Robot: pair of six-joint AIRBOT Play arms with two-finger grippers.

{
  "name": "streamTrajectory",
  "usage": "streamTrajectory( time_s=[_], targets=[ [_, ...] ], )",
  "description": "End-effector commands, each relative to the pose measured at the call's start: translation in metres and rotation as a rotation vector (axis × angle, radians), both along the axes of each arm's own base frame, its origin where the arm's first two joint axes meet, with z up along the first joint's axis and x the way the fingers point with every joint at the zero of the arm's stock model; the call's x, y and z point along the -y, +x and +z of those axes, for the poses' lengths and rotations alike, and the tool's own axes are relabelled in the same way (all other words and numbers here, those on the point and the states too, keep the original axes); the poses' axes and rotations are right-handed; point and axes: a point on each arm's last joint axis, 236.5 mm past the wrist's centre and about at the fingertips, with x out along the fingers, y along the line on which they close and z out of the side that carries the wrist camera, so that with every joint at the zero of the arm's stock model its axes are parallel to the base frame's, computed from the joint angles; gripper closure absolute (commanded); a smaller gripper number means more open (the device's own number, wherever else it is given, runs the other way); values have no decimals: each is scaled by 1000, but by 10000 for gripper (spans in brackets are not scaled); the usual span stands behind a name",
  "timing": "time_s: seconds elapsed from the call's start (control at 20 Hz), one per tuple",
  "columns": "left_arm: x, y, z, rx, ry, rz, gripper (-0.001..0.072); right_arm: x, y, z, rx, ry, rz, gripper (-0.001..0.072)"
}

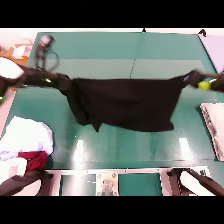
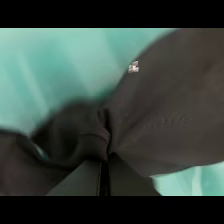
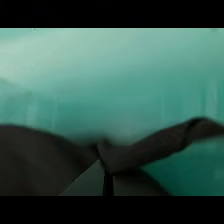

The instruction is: Fold the shirts.

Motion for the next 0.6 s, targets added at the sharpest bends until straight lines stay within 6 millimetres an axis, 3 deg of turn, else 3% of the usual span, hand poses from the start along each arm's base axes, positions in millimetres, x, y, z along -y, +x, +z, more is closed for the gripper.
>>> streamTrajectory(
  time_s=[0.0, 0.05, 0.1, 0.15, 0.25, 0.35, 0.45, 0.55],
  targets=[
    [-11, 26, -111, -135, 53, 65, 679, 7, 14, -139, -188, 21, -120, 693],
    [-13, 38, -118, -142, 61, 67, 675, 8, 21, -154, -221, 44, -130, 686],
    [-15, 47, -116, -142, 65, 65, 445, 10, 28, -158, -234, 49, -124, 578],
    [-20, 55, -104, -145, 56, 79, 152, 12, 34, -154, -238, 58, -111, 439],
    [-41, 60, -69, -171, 38, 102, 162, 30, 36, -126, -236, 44, -70, 399],
    [-66, 46, -43, -248, 9, 129, 163, 58, 21, -101, -262, 52, -75, 398],
    [-84, 15, -45, -385, -17, 162, 164, 81, -12, -95, -317, 78, -100, 398],
    [-82, -24, -65, -530, -34, 161, 164, 102, -54, -107, -404, 80, -141, 399]
  ],
)
